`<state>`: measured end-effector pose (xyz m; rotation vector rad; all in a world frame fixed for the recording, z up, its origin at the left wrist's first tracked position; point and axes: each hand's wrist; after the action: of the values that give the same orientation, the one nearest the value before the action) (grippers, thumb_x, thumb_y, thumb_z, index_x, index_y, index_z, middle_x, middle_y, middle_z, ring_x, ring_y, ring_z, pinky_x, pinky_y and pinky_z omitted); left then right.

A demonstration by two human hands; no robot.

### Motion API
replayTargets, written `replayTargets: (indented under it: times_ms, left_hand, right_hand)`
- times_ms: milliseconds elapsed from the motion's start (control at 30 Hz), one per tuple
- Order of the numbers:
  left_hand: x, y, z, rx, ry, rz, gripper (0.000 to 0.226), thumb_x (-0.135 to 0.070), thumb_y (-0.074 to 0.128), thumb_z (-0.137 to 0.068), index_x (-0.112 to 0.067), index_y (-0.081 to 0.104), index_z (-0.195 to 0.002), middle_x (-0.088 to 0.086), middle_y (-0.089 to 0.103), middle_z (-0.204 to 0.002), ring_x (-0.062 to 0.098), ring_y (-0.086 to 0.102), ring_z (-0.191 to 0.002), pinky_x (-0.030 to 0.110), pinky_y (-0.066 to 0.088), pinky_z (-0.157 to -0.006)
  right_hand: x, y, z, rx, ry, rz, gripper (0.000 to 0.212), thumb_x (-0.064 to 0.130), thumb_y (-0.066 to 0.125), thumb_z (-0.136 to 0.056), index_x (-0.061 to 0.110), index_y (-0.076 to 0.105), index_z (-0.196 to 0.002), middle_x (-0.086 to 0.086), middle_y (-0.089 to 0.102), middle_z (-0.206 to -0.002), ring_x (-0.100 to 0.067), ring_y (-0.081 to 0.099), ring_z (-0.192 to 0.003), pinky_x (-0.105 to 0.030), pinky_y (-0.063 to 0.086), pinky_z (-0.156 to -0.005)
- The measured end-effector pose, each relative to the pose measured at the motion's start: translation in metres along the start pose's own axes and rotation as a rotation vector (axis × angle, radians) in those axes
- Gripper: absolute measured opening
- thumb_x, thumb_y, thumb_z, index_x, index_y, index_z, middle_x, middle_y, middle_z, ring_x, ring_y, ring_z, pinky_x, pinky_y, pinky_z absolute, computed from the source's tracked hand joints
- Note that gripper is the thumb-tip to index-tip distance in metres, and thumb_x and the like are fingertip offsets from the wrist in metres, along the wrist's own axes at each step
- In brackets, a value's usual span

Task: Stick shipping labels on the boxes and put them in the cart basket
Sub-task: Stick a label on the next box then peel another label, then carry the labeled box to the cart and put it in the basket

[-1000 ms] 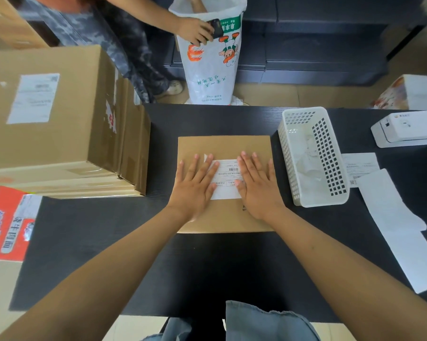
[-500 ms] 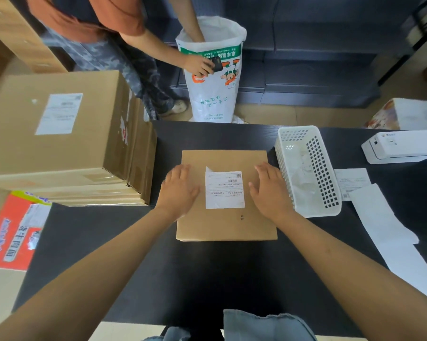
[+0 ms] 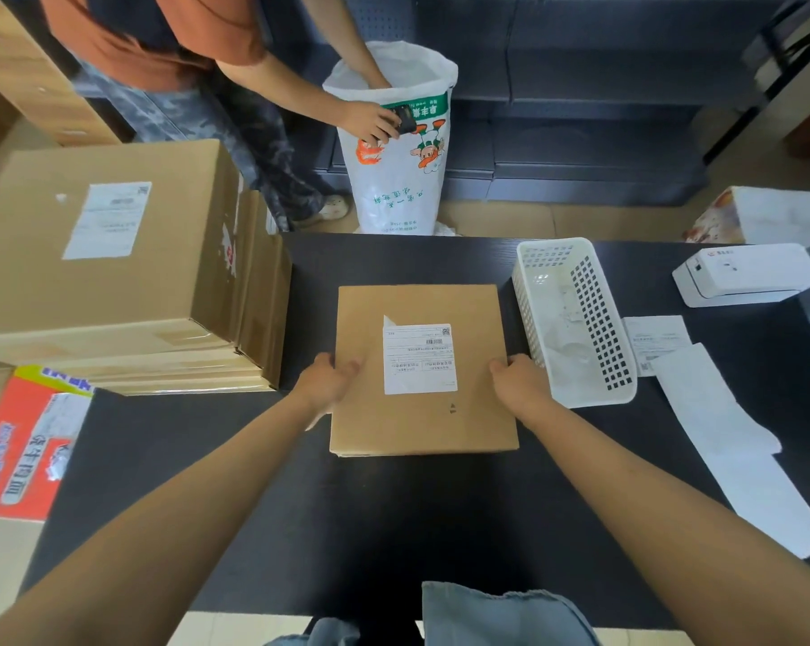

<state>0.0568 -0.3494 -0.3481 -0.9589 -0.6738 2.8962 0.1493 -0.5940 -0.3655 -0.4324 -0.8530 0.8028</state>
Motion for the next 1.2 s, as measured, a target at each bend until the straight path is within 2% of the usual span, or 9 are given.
replayTargets:
  times_ms: [167,367,467,567,667,800,933,1133,1200]
  left_hand:
    - [-0.005,0.003,0.001,-0.058,0.028,-0.099,0.059,-0.045,0.046,-0.097,-0.005,0.035,-0.140,0.013,0.050,-0.136,0.032,0.053,-0.118,0.048,0.046,-0.099]
    - [-0.027,-0.011,0.007,-0.118,0.054,-0.198,0.058,-0.045,0.045,-0.096,-0.004,0.037,-0.137,0.013,0.050,-0.133,0.032,0.053,-0.114,0.044,0.047,-0.096]
    - [-0.052,-0.028,0.014,-0.125,0.095,-0.233,0.057,-0.045,0.048,-0.095,-0.004,0.040,-0.135,0.013,0.052,-0.130,0.032,0.055,-0.111,0.038,0.049,-0.085]
    - [-0.084,-0.049,0.024,-0.078,0.151,-0.142,0.050,-0.043,0.051,-0.094,-0.007,0.046,-0.127,0.011,0.058,-0.122,0.029,0.061,-0.099,0.037,0.054,-0.071]
    - [-0.120,-0.070,0.039,-0.069,0.226,-0.120,0.037,-0.044,0.049,-0.095,-0.012,0.053,-0.114,0.005,0.063,-0.105,0.021,0.062,-0.082,0.029,0.050,-0.052]
    - [-0.159,-0.082,0.060,-0.113,0.306,-0.168,0.043,-0.046,0.045,-0.096,-0.013,0.051,-0.123,0.003,0.059,-0.102,0.020,0.060,-0.080,0.027,0.048,-0.048]
    - [-0.183,-0.065,0.079,-0.119,0.370,-0.234,0.047,-0.048,0.044,-0.096,-0.014,0.047,-0.128,0.006,0.060,-0.115,0.023,0.059,-0.089,0.029,0.048,-0.052]
    - [-0.218,0.008,0.123,-0.040,0.497,-0.356,0.052,-0.049,0.044,-0.096,-0.009,0.048,-0.129,0.008,0.058,-0.114,0.022,0.055,-0.082,0.027,0.046,-0.051]
    - [-0.233,0.046,0.144,-0.012,0.576,-0.446,0.054,-0.048,0.042,-0.097,-0.008,0.048,-0.132,0.010,0.059,-0.121,0.021,0.055,-0.078,0.026,0.044,-0.050]
  right_hand:
    - [0.000,-0.002,0.000,0.010,-0.008,-0.008,0.037,0.034,0.039,-0.098,0.008,0.055,-0.118,-0.005,0.056,-0.099,-0.019,0.053,-0.084,-0.032,0.041,-0.069]
    - [0.013,-0.011,0.013,-0.025,-0.035,-0.006,0.037,0.035,0.039,-0.099,0.007,0.054,-0.117,-0.004,0.054,-0.098,-0.020,0.052,-0.086,-0.032,0.040,-0.071]
    - [0.028,-0.028,0.019,-0.056,-0.071,0.006,0.039,0.036,0.039,-0.099,0.005,0.056,-0.117,-0.010,0.059,-0.107,-0.023,0.054,-0.090,-0.032,0.042,-0.074]
    - [0.053,-0.054,0.024,-0.127,-0.126,0.020,0.041,0.037,0.038,-0.099,0.005,0.059,-0.114,-0.012,0.060,-0.111,-0.023,0.052,-0.087,-0.031,0.039,-0.072]
    - [0.081,-0.084,0.032,-0.226,-0.196,0.033,0.042,0.041,0.035,-0.099,0.008,0.061,-0.093,-0.009,0.061,-0.095,-0.020,0.052,-0.074,-0.030,0.035,-0.061]
    - [0.101,-0.117,0.044,-0.334,-0.233,0.024,0.041,0.042,0.036,-0.098,0.011,0.055,-0.079,-0.003,0.052,-0.075,-0.013,0.045,-0.061,-0.028,0.032,-0.052]
    - [0.085,-0.146,0.058,-0.406,-0.211,-0.057,0.038,0.045,0.041,-0.095,0.011,0.057,-0.087,-0.006,0.055,-0.088,-0.023,0.050,-0.077,-0.032,0.036,-0.069]
    - [0.010,-0.203,0.087,-0.535,-0.109,-0.172,0.050,0.048,0.039,-0.096,0.009,0.057,-0.121,-0.013,0.058,-0.123,-0.031,0.055,-0.104,-0.040,0.044,-0.089]
    - [-0.028,-0.227,0.101,-0.594,-0.072,-0.220,0.049,0.047,0.037,-0.097,0.010,0.054,-0.124,-0.012,0.058,-0.124,-0.028,0.056,-0.100,-0.037,0.046,-0.087]
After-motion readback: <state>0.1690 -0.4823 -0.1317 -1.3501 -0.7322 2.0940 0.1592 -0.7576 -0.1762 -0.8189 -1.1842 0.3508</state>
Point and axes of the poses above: each hand's wrist, its own z-axis away from the middle knuckle, its own y-axis out of the palm, x = y × z
